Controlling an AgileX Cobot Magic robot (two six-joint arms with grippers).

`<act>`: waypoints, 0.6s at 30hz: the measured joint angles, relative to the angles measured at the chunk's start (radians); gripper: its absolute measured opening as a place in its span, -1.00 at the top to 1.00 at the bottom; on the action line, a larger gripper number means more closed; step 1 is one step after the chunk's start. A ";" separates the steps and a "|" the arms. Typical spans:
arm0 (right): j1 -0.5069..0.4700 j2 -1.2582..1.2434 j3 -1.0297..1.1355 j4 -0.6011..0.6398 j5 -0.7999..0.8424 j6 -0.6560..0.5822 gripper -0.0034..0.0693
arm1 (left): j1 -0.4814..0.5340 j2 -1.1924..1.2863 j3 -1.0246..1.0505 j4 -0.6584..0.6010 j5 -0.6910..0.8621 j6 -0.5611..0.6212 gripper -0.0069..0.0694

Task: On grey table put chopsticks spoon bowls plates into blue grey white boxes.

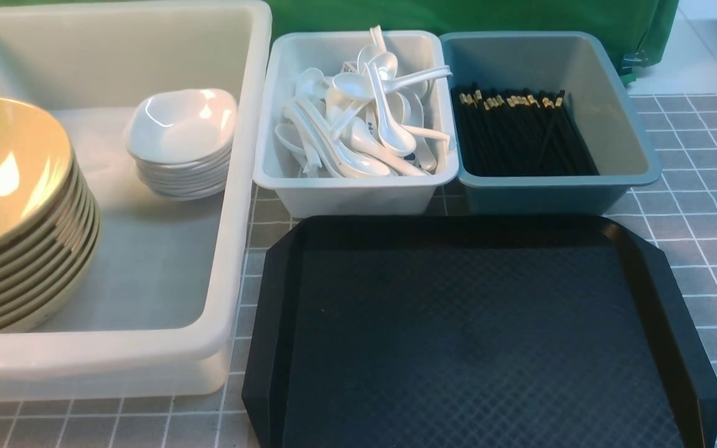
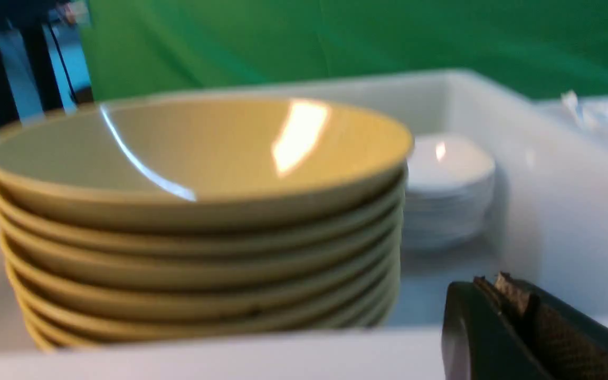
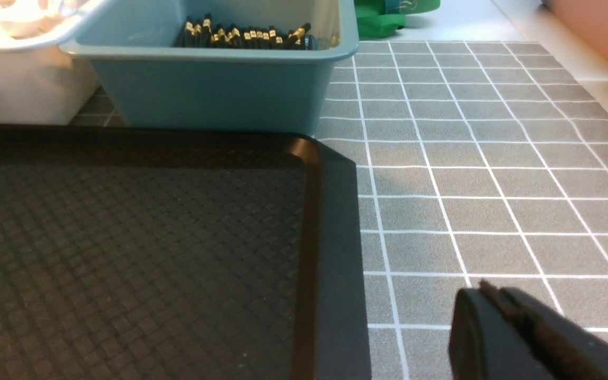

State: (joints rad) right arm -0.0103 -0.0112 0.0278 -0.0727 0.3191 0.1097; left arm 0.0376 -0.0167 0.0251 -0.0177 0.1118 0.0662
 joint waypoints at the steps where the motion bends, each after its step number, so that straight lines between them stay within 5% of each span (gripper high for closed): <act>1: 0.000 0.000 0.000 0.000 0.000 0.000 0.79 | 0.000 0.000 0.000 0.000 0.008 0.000 0.85; 6: 0.000 0.000 0.000 0.000 0.000 0.000 0.78 | -0.002 0.001 0.000 0.000 0.193 0.000 0.85; 18: 0.000 0.000 0.000 0.000 0.000 0.000 0.78 | -0.002 0.001 0.000 0.000 0.196 0.000 0.85</act>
State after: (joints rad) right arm -0.0103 -0.0112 0.0278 -0.0727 0.3191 0.1097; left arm 0.0357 -0.0157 0.0251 -0.0177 0.3075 0.0662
